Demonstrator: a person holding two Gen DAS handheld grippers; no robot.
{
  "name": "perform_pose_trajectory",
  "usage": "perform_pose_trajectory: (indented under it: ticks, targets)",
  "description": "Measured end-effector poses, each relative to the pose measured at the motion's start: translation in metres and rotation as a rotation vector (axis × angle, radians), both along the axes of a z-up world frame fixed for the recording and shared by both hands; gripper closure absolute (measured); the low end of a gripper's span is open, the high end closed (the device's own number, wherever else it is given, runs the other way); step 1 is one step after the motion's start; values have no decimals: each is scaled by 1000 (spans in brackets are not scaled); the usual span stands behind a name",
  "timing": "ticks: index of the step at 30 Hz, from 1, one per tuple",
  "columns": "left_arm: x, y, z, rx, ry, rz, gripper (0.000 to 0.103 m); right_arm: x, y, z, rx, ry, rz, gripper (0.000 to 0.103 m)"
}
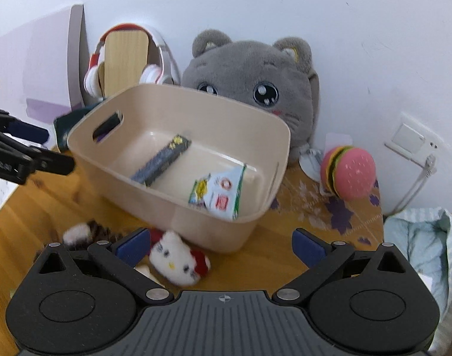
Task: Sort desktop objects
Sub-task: 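Move both tools back toward the remaining items on the table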
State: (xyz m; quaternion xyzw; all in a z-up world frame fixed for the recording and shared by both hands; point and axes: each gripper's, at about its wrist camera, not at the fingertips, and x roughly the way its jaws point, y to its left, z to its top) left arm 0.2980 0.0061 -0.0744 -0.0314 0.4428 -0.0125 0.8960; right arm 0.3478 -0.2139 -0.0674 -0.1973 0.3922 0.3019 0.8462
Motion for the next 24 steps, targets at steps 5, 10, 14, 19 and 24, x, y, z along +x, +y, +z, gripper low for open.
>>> perform_pose_trajectory:
  ticks: [5,10,14,19,24]
  targets:
    - [-17,6,-20,8,53,-28,22,-16,-14,-14,-27,9,-21,0]
    - [-28,10,-39,4,99,-43,22,-26,-26,-30,-40,33,-60,0]
    - [-34,11,-50,-10,121,-61,22,-31,-34,-43,-59,42,-127,0]
    - [-33,9,-62,-12,148,-63,22,-30,-43,-60,-40,91,-227,0]
    - [-29,6,-74,-16,175,-70,22,-30,-42,-74,-31,122,-322,0]
